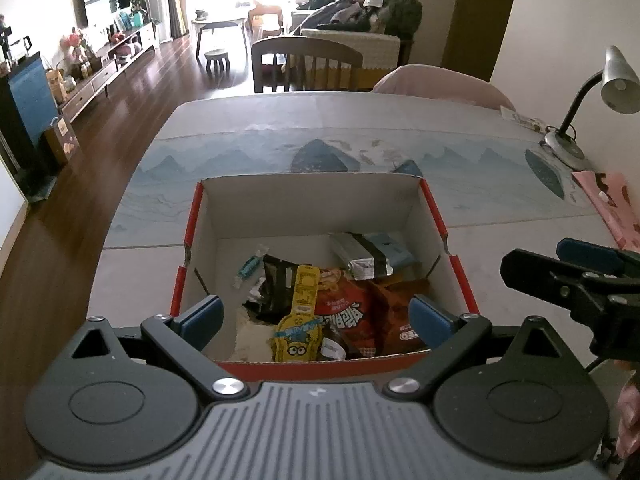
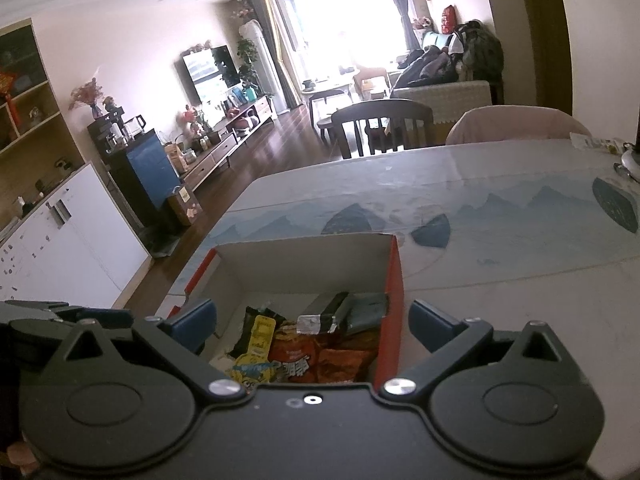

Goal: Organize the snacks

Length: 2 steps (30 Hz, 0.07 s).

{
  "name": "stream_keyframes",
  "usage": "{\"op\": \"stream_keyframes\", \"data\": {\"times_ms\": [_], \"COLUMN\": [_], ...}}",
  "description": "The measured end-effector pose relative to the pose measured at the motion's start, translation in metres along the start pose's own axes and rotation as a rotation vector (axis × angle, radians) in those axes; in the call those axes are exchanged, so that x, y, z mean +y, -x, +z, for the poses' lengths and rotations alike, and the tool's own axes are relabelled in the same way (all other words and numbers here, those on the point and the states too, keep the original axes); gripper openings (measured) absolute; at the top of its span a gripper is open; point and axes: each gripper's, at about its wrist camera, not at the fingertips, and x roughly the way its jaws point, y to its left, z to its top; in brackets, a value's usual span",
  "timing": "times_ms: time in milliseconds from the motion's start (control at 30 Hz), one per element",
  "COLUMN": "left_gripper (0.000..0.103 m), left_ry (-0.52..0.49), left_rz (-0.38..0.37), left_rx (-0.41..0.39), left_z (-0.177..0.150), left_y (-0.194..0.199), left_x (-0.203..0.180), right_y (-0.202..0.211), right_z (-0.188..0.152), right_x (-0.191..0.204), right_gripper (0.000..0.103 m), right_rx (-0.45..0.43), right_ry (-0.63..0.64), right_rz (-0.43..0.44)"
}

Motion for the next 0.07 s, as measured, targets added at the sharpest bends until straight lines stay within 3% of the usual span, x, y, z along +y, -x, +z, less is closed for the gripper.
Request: {"op": "stream_keyframes", "data": {"times_ms": [67], "left_gripper": [0.100], "left_ry": [-0.004], "left_rz": [-0.005], "left_rx": [0.006], "left_z": [0.0015], "left_y": [-0.0023], "left_x": [0.0003], "right_y": [-0.0014], "right_z": [0.0007], "right_x": [-0.0018], "right_gripper": [0.103], "right_rx": [0.002], "right_ry": [-0.006], "right_rz": [-0.002]}}
